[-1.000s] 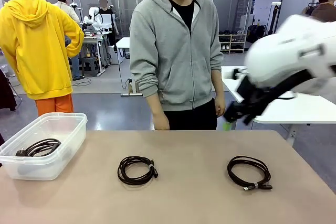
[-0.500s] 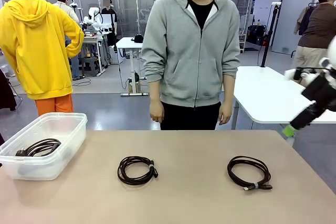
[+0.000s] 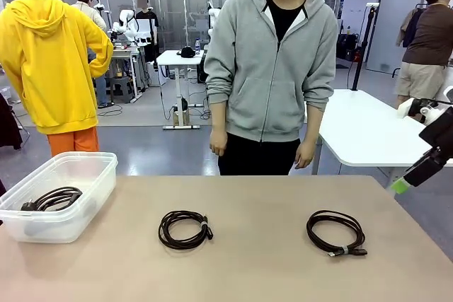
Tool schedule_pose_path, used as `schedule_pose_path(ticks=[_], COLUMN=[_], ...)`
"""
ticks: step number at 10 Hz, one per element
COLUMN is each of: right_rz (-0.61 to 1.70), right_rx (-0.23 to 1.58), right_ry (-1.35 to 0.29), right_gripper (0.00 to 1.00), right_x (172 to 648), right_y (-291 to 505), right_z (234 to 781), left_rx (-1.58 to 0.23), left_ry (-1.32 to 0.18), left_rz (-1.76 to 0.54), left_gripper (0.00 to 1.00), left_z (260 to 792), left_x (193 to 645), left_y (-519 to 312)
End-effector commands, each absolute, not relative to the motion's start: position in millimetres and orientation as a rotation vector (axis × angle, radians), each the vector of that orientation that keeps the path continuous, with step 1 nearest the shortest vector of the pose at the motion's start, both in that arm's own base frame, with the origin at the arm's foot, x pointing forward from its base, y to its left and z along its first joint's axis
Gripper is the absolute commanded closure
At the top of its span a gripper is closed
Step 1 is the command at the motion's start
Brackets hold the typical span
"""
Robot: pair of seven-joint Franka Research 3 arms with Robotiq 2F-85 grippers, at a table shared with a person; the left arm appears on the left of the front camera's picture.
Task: Organize and store the cables.
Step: Place the USB Extension Cable into the Organizing box.
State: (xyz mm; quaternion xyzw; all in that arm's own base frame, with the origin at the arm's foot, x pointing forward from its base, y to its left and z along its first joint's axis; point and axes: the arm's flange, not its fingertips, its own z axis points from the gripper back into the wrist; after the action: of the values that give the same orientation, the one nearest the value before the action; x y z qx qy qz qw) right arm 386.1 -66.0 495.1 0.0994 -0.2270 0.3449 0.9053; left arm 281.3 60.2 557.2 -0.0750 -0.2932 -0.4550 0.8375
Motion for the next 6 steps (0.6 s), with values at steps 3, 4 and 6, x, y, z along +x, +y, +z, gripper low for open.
schedule_pose_path(ticks=[3, 4, 6], right_rz=[0.678, 0.678, 0.678], right_rx=[0.193, 0.193, 0.193], right_ry=[-0.461, -0.461, -0.461], right_gripper=[0.00, 0.00, 0.00], right_x=[387.4, 387.4, 387.4], right_y=[-65.7, -65.7, -65.7], right_z=[499.5, 499.5, 499.5], left_rx=[-0.219, -0.210, -0.223], left_ry=[-0.605, -0.555, -0.485], left_rz=[-1.130, -1.142, -1.091], left_gripper=[0.00, 0.00, 0.00], left_z=[574.0, 572.0, 566.1], left_x=[290.6, 296.8, 310.5], left_y=[-21.8, -61.1, -134.0])
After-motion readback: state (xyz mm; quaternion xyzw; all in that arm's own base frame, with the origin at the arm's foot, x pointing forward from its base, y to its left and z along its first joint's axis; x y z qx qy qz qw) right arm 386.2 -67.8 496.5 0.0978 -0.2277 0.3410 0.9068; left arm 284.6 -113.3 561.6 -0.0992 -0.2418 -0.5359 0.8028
